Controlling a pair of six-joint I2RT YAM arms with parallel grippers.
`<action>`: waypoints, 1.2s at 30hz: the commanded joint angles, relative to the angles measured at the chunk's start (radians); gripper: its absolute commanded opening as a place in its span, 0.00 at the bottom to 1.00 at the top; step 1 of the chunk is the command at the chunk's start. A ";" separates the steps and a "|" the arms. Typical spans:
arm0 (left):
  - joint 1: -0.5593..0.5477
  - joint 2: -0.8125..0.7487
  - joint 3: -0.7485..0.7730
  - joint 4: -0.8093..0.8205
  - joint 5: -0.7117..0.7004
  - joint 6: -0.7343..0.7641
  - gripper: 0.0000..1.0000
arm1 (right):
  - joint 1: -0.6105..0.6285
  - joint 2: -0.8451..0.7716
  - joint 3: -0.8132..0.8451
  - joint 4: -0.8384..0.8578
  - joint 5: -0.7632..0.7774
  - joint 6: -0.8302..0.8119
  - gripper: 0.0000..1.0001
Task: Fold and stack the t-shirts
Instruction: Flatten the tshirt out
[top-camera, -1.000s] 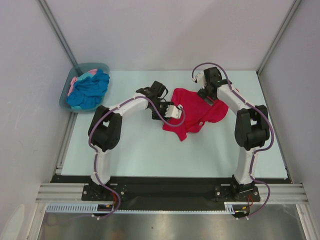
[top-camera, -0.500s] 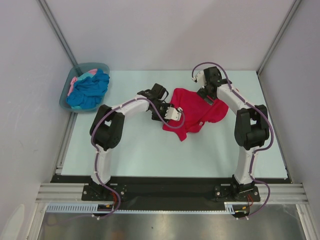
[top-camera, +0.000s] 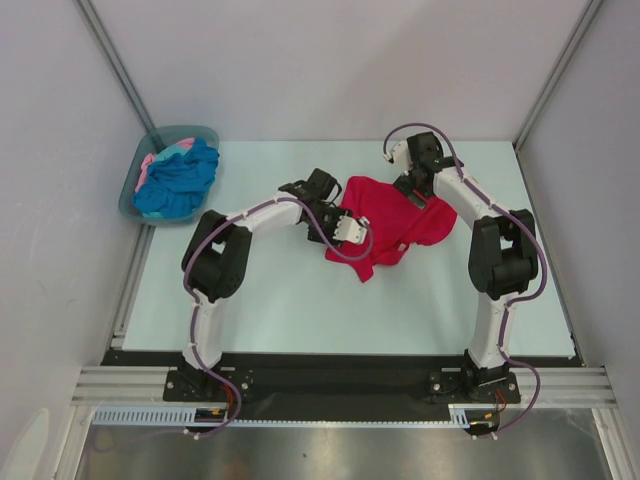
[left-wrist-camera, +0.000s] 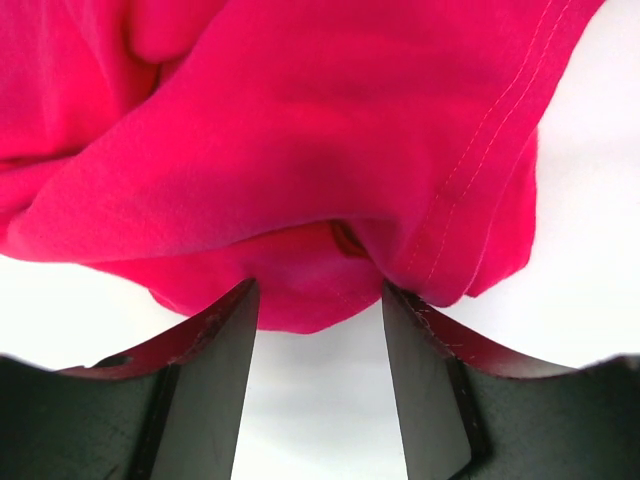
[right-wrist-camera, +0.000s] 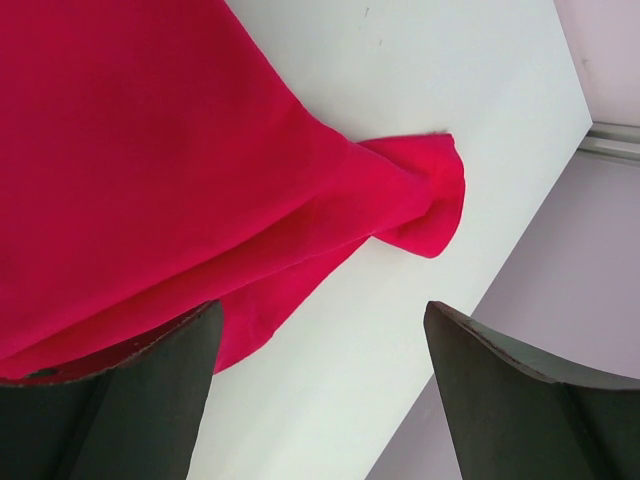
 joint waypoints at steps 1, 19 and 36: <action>-0.018 -0.010 0.004 -0.011 0.057 0.010 0.59 | 0.004 0.007 0.044 -0.009 -0.008 0.013 0.89; -0.057 -0.038 0.033 -0.057 0.054 -0.053 0.58 | 0.007 0.002 0.052 -0.017 -0.024 0.012 0.88; -0.029 -0.024 0.033 0.014 -0.076 -0.052 0.01 | 0.009 -0.019 0.038 -0.005 -0.021 0.036 0.88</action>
